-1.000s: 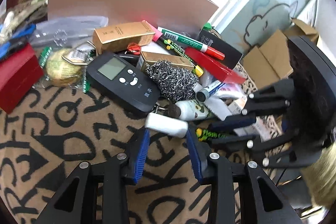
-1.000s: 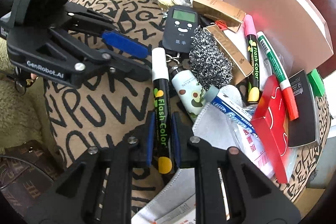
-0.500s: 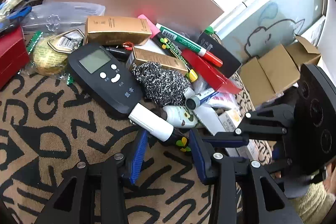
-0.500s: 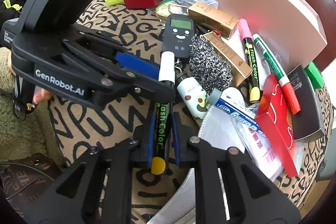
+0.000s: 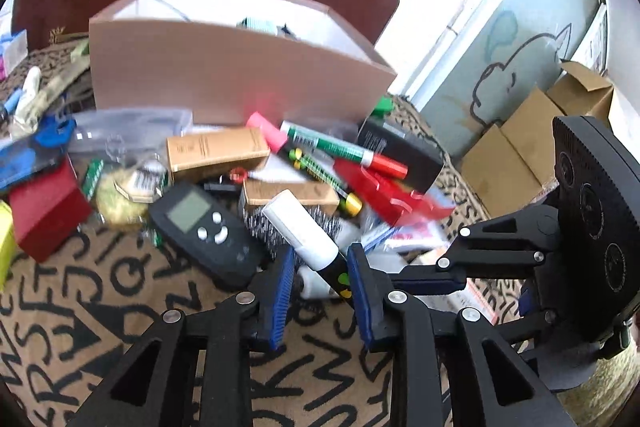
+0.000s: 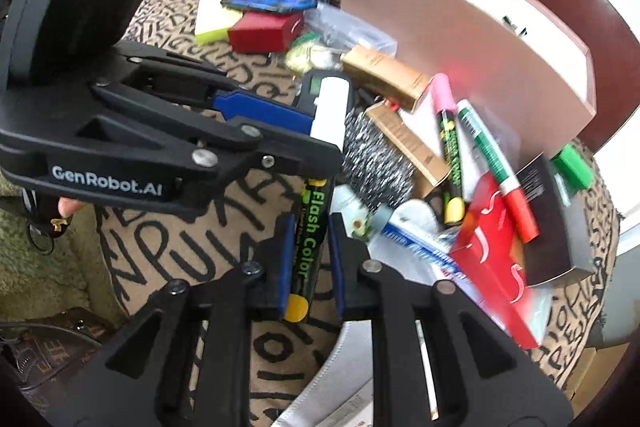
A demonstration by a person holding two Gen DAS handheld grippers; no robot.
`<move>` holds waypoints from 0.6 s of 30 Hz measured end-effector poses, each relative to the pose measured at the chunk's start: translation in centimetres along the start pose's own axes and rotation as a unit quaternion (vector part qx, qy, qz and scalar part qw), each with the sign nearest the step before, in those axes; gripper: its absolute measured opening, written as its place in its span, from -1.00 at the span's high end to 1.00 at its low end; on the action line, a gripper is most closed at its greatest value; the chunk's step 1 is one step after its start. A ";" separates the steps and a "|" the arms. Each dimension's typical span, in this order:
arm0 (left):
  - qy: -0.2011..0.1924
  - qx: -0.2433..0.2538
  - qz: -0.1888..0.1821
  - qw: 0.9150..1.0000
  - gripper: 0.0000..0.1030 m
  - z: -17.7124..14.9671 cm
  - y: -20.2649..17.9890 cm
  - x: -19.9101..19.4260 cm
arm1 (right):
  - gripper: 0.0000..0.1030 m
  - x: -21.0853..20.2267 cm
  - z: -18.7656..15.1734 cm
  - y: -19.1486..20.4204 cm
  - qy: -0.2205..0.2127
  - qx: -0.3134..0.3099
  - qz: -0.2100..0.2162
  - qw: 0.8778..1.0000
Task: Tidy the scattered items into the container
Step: 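Carry the Flash Color marker over the tan box and lower it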
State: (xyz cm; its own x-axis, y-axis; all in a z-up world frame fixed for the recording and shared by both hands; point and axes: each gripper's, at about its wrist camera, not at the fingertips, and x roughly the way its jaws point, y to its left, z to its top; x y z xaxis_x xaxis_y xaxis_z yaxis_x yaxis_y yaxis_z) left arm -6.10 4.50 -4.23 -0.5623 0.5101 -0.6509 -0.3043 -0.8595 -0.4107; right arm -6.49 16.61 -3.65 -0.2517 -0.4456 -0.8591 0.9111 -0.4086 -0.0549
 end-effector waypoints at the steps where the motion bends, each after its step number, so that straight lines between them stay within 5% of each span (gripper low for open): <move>1: -0.005 0.004 0.003 1.000 0.48 0.3 -0.1 -0.3 | 0.64 -0.1 0.3 0.0 -0.003 -0.001 -0.003 1.000; 18: -0.112 0.053 0.029 0.992 0.54 14.6 -1.5 -2.8 | 0.65 -5.7 11.4 -6.5 -0.078 -0.021 -0.105 0.991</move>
State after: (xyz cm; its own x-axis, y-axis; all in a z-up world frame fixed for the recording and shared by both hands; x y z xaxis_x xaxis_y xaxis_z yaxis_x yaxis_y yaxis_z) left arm -15.30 3.90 7.52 -0.7347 0.4494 -0.5083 -0.3388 -0.8921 -0.2990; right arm -14.70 12.72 7.46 -0.4812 -0.4740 -0.7374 0.8456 -0.4728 -0.2479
